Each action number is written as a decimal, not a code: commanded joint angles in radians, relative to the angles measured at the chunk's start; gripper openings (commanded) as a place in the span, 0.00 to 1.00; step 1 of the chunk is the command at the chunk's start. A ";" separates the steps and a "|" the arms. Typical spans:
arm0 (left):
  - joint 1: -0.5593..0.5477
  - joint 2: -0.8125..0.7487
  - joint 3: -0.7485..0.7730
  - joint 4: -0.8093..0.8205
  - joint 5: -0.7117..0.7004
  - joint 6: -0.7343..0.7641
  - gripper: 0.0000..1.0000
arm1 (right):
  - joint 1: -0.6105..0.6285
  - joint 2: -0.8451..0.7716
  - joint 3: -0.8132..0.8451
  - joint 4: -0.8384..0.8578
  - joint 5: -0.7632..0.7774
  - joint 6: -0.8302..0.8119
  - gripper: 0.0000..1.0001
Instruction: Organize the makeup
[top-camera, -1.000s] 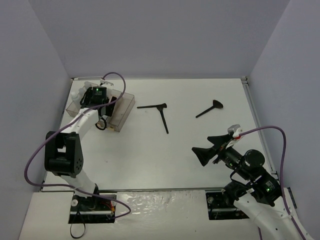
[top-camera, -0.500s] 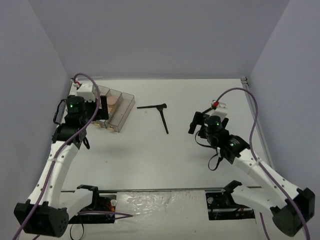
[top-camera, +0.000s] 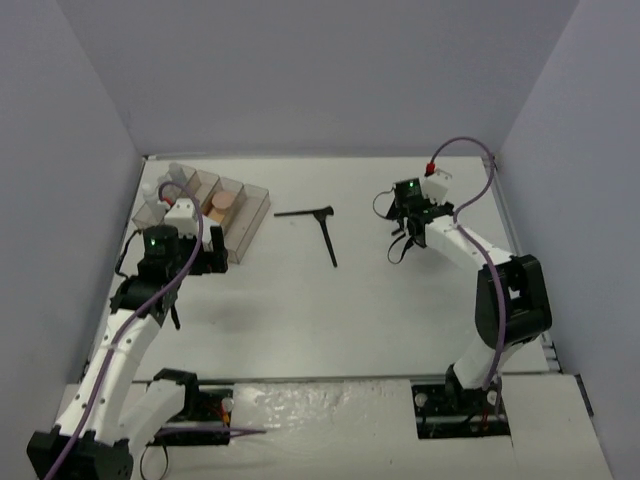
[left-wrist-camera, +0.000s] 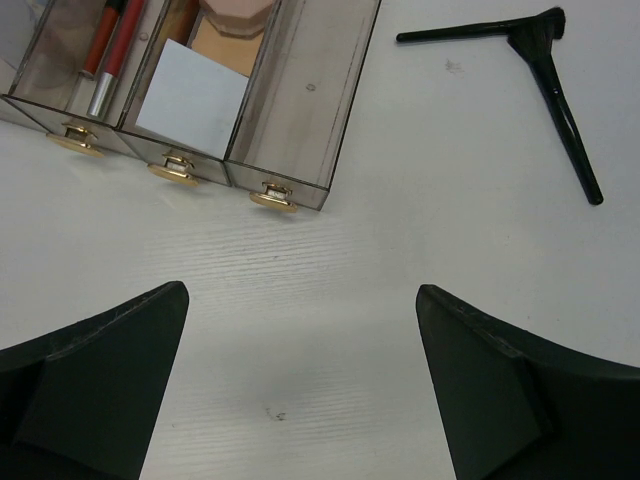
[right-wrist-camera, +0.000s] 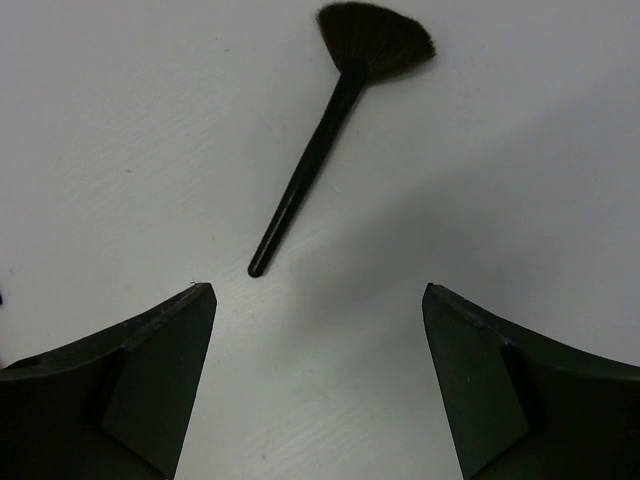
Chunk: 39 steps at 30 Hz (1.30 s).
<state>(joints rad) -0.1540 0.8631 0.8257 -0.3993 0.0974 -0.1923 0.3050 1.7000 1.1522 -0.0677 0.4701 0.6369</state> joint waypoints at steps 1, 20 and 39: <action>-0.007 -0.017 0.046 0.050 0.011 -0.019 0.97 | -0.050 0.170 0.149 0.047 -0.057 0.072 0.77; -0.018 -0.023 0.038 0.073 0.085 -0.032 0.97 | -0.088 0.218 0.017 0.180 -0.175 0.082 0.00; -0.384 0.168 0.130 0.553 0.236 -0.433 0.97 | 0.342 -0.534 -0.491 0.841 -0.801 -0.214 0.00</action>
<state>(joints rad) -0.4523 0.9822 0.8523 -0.0718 0.3828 -0.5362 0.5720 1.2385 0.7137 0.5603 -0.2099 0.4589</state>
